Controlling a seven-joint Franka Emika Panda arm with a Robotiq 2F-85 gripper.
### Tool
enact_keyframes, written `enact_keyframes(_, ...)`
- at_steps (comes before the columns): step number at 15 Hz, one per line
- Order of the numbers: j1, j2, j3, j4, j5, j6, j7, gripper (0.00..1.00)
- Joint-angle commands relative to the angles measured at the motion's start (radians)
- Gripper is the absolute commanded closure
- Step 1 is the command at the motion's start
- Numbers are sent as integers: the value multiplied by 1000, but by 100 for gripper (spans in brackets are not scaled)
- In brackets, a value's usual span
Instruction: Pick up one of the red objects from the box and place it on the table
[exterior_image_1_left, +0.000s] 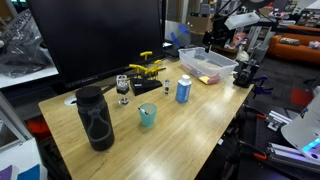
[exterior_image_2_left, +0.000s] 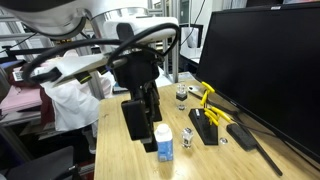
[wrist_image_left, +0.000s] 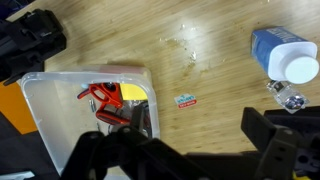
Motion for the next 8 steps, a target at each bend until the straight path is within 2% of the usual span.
enact_keyframes(1, -12, 26, -12, 15, -15, -4, 64, 0)
enact_keyframes(5, -53, 87, -72, 36, 12, 37, 213, 0)
enact_keyframes(8, -60, 147, -129, 61, 64, 98, 294, 0)
